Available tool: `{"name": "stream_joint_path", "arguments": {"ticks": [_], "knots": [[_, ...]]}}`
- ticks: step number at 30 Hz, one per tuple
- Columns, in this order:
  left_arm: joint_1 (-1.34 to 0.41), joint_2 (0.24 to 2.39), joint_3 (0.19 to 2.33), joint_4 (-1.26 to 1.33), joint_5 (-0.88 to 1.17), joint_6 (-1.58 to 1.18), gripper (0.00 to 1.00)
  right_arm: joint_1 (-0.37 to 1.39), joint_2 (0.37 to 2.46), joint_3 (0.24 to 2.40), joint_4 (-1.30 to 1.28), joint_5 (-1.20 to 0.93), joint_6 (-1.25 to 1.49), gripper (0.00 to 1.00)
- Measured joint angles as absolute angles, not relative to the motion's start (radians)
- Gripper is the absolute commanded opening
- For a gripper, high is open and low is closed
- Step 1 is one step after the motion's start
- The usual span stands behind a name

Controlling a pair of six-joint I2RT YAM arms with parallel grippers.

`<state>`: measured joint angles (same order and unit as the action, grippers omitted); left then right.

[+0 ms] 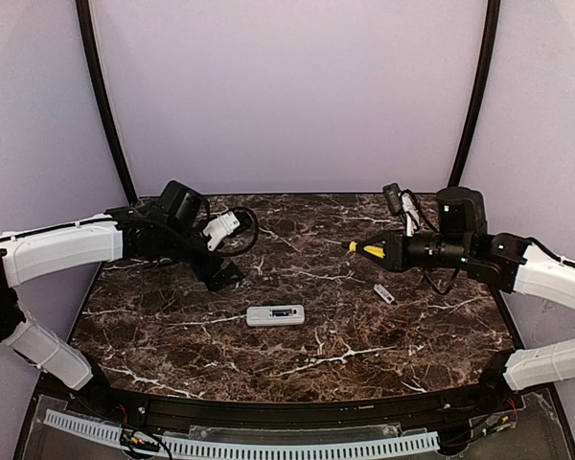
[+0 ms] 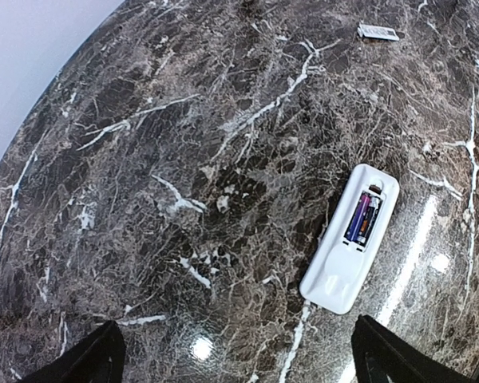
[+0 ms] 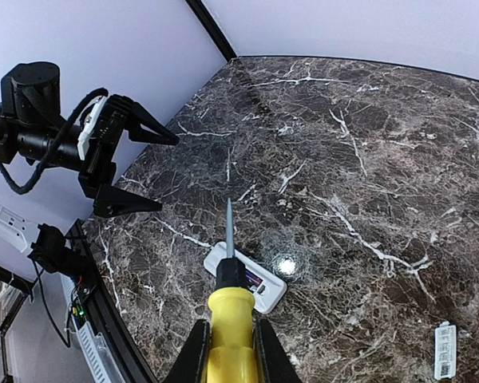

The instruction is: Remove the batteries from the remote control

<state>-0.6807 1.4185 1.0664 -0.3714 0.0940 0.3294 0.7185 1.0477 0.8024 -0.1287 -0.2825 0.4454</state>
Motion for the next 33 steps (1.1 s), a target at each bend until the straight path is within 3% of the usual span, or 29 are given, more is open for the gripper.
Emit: {"name": "stream_joint_path", "arguments": {"ticks": [33], "knots": [[-0.717,1.728,1.067,-0.309,0.300,0.503,1.00,0.690,0.995,0.724,-0.144,-0.250,0.402,0.00]]}}
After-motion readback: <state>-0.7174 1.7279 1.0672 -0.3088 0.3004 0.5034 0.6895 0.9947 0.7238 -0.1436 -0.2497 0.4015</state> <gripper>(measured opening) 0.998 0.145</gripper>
